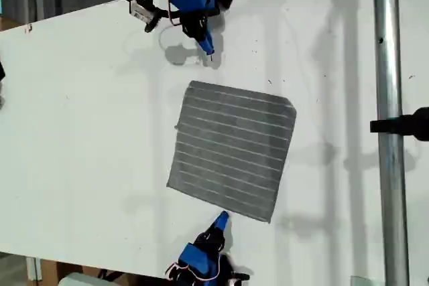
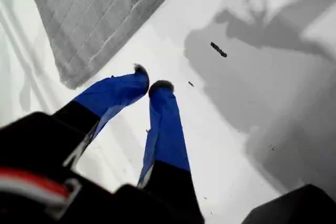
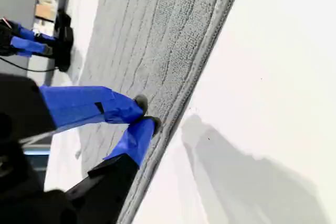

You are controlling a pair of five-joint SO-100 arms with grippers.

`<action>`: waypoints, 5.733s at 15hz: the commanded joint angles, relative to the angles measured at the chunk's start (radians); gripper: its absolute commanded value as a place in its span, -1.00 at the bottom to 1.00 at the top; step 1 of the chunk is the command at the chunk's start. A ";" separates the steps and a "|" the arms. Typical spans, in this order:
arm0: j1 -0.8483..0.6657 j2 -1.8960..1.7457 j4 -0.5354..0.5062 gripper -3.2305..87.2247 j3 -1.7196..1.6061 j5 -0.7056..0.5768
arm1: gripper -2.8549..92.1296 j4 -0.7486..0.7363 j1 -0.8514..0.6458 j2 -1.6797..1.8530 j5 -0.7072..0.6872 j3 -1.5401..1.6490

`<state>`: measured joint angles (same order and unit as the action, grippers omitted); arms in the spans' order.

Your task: Grasp corners of a towel and fold twice.

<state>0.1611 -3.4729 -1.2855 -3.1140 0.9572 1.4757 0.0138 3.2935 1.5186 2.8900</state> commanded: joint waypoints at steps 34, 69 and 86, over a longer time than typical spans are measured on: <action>-0.109 -0.002 0.130 -0.99 0.020 0.410 | -0.31 -0.087 0.468 -2.327 -0.299 -1.940; 0.316 1.663 0.176 -0.33 1.011 0.236 | -0.94 -0.249 0.390 -2.164 -0.390 -1.927; 0.328 1.486 -0.156 -0.74 1.358 0.265 | -0.94 -0.216 0.399 -2.123 -0.393 -1.922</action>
<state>0.4955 -1.9328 -1.5064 -1.7395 1.2303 1.2502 0.3988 1.0983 1.1321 0.9848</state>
